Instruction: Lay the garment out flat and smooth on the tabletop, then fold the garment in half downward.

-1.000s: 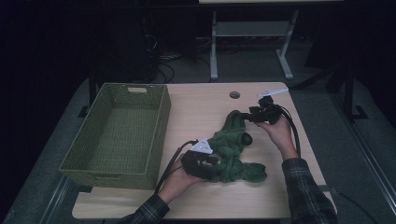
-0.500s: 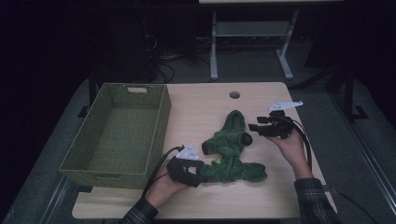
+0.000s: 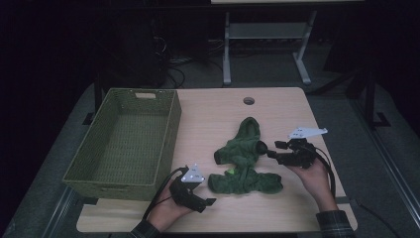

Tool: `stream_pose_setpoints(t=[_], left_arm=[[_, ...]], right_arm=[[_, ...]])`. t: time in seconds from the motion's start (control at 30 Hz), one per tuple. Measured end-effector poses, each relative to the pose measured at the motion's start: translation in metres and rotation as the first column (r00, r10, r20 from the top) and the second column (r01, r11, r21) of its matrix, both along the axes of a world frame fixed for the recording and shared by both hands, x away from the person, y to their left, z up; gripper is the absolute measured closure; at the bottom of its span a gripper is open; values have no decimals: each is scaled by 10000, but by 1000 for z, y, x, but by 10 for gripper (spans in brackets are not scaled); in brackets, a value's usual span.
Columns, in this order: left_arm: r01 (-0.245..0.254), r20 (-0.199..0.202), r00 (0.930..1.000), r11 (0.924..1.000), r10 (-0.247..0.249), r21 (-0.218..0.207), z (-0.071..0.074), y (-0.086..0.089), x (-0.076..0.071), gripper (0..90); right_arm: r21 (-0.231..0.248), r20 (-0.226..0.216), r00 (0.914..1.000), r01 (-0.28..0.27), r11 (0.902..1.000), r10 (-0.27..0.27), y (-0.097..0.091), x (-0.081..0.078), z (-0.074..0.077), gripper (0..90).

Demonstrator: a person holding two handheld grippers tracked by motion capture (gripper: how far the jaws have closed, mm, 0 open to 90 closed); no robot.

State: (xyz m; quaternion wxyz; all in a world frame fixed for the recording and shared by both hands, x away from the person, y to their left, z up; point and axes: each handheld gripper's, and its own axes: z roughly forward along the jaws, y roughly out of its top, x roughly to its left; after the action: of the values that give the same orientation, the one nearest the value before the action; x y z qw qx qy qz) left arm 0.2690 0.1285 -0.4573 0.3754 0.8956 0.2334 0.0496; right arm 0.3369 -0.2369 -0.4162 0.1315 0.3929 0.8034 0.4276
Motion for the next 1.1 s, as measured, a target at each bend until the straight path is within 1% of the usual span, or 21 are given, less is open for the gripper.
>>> stream_pose_setpoints(t=[0.1, 0.17, 0.2, 0.23, 0.27, 0.3, 0.33, 0.4, 0.47, 0.5, 0.57, 0.63, 0.73, 0.8, 0.83, 0.87, 0.97, 1.03, 1.1], left_arm=[[2, 110, 9999, 10000, -3, 48, -3, 0, 1, 162], [65, 186, 9998, 9995, -71, 318, -7, 1, 2, 147], [-8, 131, 9999, 9991, 2, 432, -9, 1, 1, 144], [-47, 151, 9999, 9989, 40, 464, -11, 1, 2, 142], [21, 143, 9999, 9985, -29, 541, -12, 1, 2, 141], [24, 280, 9996, 9988, -38, 496, -13, 1, 1, 128], [36, 389, 9992, 9987, -56, 517, -14, 0, 0, 129], [125, 736, 9972, 9986, -163, 523, -17, 0, -2, 128], [144, 851, 9962, 9997, -161, 209, -19, 2, -3, 126], [226, 904, 9956, 9997, -238, 134, -20, 3, -3, 127], [234, 887, 9958, 9997, -244, 124, -20, 4, -3, 128], [160, 857, 9962, 9999, -164, 53, -20, 4, -3, 130], [191, 871, 9960, 9997, -201, 122, -20, 5, -3, 132], [195, 890, 9958, 9997, -206, 131, -20, 5, -3, 132], [155, 888, 9959, 9999, -160, 65, -20, 4, -3, 132], [193, 892, 9958, 9997, -203, 123, -20, 5, -3, 132], [184, 901, 9957, 9998, -194, 120, -20, 5, -3, 131], [153, 871, 9961, 9999, -158, 54, -20, 4, -3, 131], [179, 887, 9959, 9998, -187, 106, -20, 5, -3, 131]], right_arm=[[-51, 114, 9998, -151, 9999, 152, 3, -11, -2, 454], [-15, 122, 9997, -232, 9997, 232, 6, -18, -3, 454], [43, 148, 9995, -283, 9996, 282, 7, -22, -4, 454], [109, 174, 9994, -311, 9995, 309, 9, -26, -5, 454], [95, 181, 9989, -437, 9990, 435, 10, -28, -6, 454], [111, 80, 9988, -485, 9988, 484, 12, -31, -7, 453], [140, 122, 9984, -545, 9984, 544, 13, -33, -7, 456], [290, 193, 9975, -684, 9972, 679, 17, -39, -9, 466], [195, 195, 9963, -845, 9962, 841, 22, -43, -11, 474], [188, 189, 9953, -955, 9953, 951, 26, -45, -11, 479], [166, 79, 9931, -1175, 9929, 1173, 34, -49, -12, 482], [141, 106, 9901, -1404, 9900, 1403, 41, -51, -12, 493], [76, 110, 9845, -1752, 9845, 1751, 53, -54, -13, 503], [34, 150, 9791, -2031, 9792, 2030, 62, -56, -13, 514], [10, 160, 9771, -2120, 9773, 2120, 65, -57, -13, 519], [-27, 219, 9733, -2284, 9736, 2284, 69, -58, -13, 524], [-34, 295, 9648, -2615, 9652, 2615, 80, -61, -13, 556], [1, 182, 9597, -2805, 9599, 2804, 87, -63, -14, 593], [57, 155, 9536, -3009, 9537, 3007, 94, -65, -13, 626]])
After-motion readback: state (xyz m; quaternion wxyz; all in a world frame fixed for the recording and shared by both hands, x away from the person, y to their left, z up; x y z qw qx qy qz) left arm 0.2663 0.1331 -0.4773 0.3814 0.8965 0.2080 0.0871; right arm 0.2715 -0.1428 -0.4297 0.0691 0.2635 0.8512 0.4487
